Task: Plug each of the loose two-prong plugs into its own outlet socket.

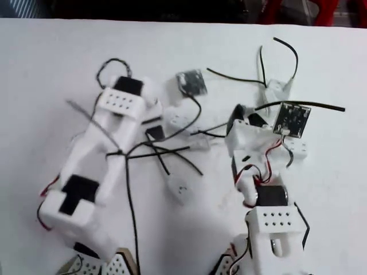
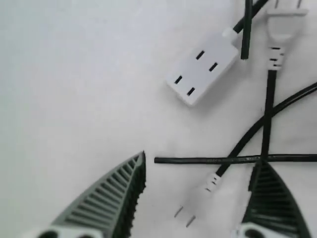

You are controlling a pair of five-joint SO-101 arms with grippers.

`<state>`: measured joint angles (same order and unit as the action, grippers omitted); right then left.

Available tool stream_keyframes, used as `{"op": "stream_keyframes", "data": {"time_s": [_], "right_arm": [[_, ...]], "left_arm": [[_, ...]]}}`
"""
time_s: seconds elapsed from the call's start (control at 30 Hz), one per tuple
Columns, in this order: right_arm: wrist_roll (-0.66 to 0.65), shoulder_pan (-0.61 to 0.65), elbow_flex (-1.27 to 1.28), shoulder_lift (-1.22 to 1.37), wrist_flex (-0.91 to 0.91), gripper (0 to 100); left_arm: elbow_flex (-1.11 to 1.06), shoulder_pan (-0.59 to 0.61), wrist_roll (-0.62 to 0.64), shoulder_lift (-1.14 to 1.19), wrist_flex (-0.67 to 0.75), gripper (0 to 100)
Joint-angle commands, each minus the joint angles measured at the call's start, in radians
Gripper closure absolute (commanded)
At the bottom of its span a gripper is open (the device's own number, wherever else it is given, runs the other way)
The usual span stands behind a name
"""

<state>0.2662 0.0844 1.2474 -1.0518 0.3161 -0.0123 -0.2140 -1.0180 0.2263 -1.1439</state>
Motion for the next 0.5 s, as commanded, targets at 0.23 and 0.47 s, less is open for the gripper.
{"op": "stream_keyframes", "data": {"time_s": [0.23,0.47], "right_arm": [[-0.003,-0.008,-0.012,-0.021,-0.021,98.1],[-0.003,-0.008,-0.012,-0.021,-0.021,98.1]], "left_arm": [[0.052,-0.087,-0.117,0.099,0.175,67],[0.046,-0.136,-0.157,0.102,0.218,67]]}}
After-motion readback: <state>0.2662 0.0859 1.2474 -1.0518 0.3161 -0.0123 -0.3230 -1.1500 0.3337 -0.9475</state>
